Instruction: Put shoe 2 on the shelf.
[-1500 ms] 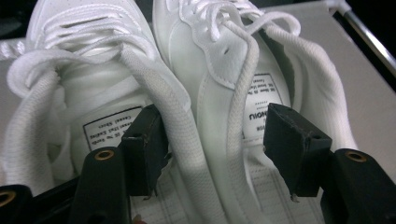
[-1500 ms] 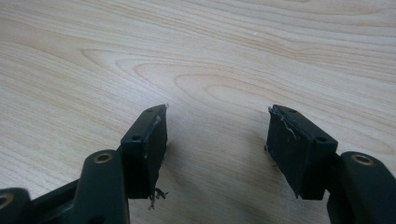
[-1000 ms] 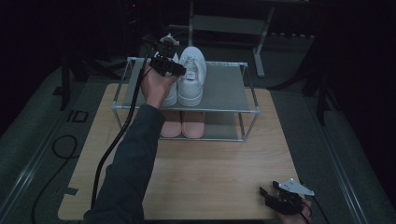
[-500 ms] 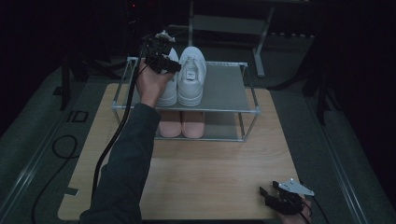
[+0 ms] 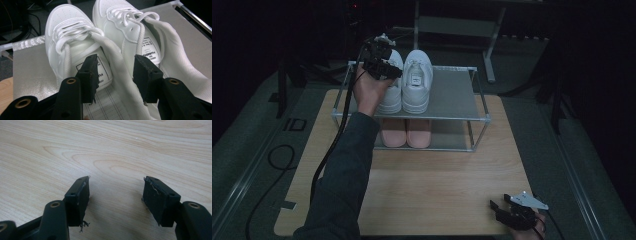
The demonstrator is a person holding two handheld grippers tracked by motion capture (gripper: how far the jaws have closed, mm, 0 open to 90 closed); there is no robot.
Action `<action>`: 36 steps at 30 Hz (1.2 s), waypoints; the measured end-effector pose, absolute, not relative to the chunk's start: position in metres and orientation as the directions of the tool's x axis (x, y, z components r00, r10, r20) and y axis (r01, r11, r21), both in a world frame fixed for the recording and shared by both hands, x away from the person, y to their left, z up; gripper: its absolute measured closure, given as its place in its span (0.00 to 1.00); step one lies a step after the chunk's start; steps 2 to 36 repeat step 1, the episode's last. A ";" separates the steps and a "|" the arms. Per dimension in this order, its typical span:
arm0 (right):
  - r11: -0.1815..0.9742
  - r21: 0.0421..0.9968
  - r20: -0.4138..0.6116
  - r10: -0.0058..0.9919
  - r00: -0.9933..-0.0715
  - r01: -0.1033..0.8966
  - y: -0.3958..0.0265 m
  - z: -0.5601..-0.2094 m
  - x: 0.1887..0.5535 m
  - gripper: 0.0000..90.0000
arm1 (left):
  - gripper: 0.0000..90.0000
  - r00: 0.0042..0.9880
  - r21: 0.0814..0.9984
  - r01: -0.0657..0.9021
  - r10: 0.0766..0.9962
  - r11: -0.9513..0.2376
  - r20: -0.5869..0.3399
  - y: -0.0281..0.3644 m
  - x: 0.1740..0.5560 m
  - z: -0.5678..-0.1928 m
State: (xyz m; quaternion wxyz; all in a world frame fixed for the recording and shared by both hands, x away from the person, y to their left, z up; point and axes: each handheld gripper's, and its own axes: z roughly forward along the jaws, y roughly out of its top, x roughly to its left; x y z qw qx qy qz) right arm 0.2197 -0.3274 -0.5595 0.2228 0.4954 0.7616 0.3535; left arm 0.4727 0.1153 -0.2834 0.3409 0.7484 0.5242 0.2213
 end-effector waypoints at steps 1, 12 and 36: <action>0.259 0.759 0.012 0.912 -0.410 0.598 -0.327 -0.559 0.220 0.42 | 0.61 0.360 0.741 0.633 0.933 -0.225 -0.025 0.116 0.472 -0.283; 0.259 0.759 0.012 0.912 -0.410 0.598 -0.327 -0.559 0.220 0.42 | 0.61 0.360 0.741 0.633 0.933 -0.225 -0.025 0.116 0.472 -0.283; 0.259 0.759 0.012 0.912 -0.410 0.598 -0.327 -0.559 0.220 0.42 | 0.61 0.360 0.741 0.633 0.933 -0.225 -0.025 0.116 0.472 -0.283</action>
